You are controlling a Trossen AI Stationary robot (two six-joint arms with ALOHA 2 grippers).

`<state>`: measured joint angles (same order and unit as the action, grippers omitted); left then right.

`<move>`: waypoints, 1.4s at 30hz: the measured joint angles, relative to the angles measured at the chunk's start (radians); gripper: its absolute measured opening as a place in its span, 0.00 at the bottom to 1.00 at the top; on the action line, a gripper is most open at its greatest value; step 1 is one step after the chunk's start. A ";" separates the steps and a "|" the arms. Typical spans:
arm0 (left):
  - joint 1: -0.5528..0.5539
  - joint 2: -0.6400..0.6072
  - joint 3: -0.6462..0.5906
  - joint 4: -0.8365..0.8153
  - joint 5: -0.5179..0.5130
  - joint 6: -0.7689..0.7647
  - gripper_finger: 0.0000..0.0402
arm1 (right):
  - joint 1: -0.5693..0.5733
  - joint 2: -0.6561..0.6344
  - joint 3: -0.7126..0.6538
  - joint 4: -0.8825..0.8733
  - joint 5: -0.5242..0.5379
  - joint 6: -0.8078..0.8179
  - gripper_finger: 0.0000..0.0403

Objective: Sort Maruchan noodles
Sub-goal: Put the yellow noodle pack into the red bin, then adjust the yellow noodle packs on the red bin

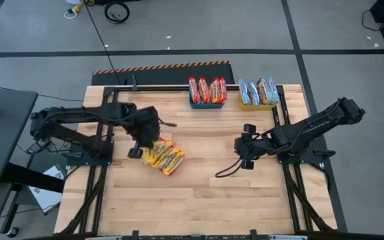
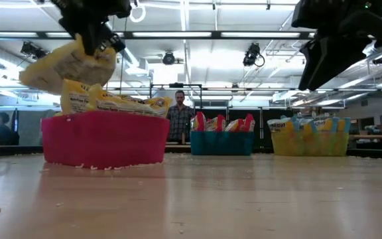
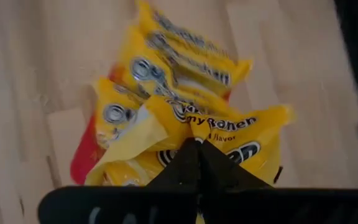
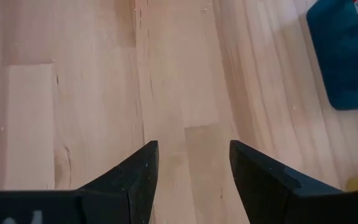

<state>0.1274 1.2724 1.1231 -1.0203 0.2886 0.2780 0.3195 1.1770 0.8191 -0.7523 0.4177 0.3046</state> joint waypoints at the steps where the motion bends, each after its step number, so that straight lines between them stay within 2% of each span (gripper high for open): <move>1: -0.004 0.000 -0.018 0.002 0.000 0.033 0.00 | 0.000 0.000 0.000 -0.002 0.000 0.010 0.50; 6: 0.013 0.001 -0.109 0.032 -0.006 0.204 0.00 | 0.000 0.000 0.000 -0.012 0.000 0.042 0.50; 10: 0.030 0.002 -0.152 0.195 0.006 0.342 0.00 | -0.018 0.000 0.000 -0.004 0.000 0.049 0.50; 16: 0.045 0.010 -0.156 0.264 0.035 0.418 0.01 | -0.041 0.000 0.000 -0.005 -0.006 0.090 0.50; 24: 0.037 0.010 -0.157 0.268 -0.109 0.178 0.07 | -0.042 0.000 0.000 0.011 0.037 0.070 0.50; 36: -0.094 0.003 -0.125 0.314 -0.136 0.131 0.30 | -0.074 0.000 0.000 0.026 0.060 0.051 0.50; 40: -0.133 0.003 -0.062 0.322 -0.184 0.003 0.39 | -0.075 0.000 0.000 0.025 0.055 0.031 0.50; 42: -0.157 0.012 -0.052 0.350 -0.231 -0.112 0.42 | -0.075 0.000 0.000 0.025 0.054 0.024 0.50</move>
<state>-0.0294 1.2846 1.0713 -0.6699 0.0577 0.1658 0.2443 1.1770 0.8189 -0.7277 0.4717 0.3290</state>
